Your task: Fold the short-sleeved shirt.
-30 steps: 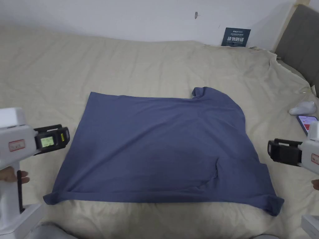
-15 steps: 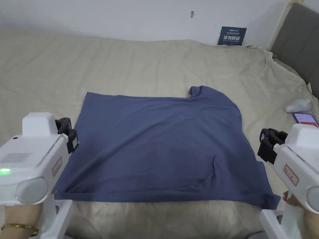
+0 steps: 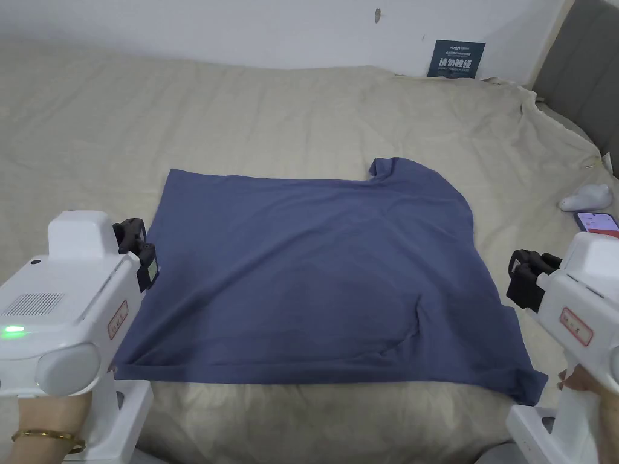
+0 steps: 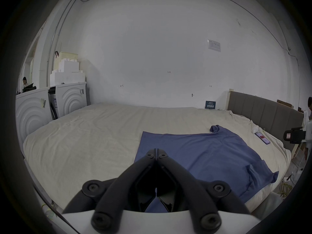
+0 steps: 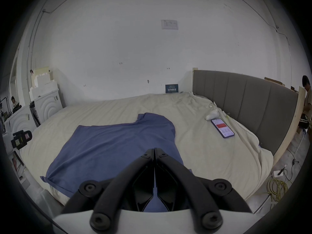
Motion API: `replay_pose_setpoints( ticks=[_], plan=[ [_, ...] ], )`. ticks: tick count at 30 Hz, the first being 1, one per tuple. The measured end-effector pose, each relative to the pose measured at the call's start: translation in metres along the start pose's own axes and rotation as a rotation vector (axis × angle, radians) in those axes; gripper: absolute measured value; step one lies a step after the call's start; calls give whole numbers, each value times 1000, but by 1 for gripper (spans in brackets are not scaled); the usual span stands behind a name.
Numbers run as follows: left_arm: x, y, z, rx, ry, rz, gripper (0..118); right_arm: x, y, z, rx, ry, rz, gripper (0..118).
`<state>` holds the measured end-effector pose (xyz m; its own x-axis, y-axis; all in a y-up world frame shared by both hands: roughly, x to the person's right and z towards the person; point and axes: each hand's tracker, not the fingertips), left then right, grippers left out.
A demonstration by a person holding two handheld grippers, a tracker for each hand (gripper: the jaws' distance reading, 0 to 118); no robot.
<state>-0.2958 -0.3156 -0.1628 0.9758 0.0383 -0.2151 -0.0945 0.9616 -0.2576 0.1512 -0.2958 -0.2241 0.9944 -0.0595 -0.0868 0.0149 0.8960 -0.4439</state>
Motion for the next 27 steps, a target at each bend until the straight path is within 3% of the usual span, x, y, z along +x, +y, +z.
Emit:
replay_pose_setpoints(
  ticks=[2,5,7,8,10,11,12,22,23,27],
  plan=[
    [-1,0,0,0,5,-2,0,16,3,-8,-48,-7,-30,0],
    [-2,0,1,-4,8,15,0,34,3,-22,-193,-35,19,0],
    [-2,0,1,-5,8,20,0,46,-3,-32,-298,-44,8,2],
    [-1,0,1,-6,10,18,0,52,-7,-37,-342,-26,-18,13],
    [-1,-2,-1,-12,7,10,0,64,-17,-48,-424,-20,-36,71],
    [-2,-3,-2,-15,6,6,0,68,-23,-53,-475,-10,-34,90],
    [-1,-4,-3,-17,5,2,0,71,-30,-56,-502,-18,-28,97],
    [3,-11,-4,-62,-2,17,0,68,-87,-74,-608,-89,-2,95],
    [3,-12,-4,-69,0,16,0,66,-90,-75,-613,-80,-3,90],
    [2,-14,-4,-94,12,25,0,59,-96,-78,-637,-20,-9,35]
  ],
)
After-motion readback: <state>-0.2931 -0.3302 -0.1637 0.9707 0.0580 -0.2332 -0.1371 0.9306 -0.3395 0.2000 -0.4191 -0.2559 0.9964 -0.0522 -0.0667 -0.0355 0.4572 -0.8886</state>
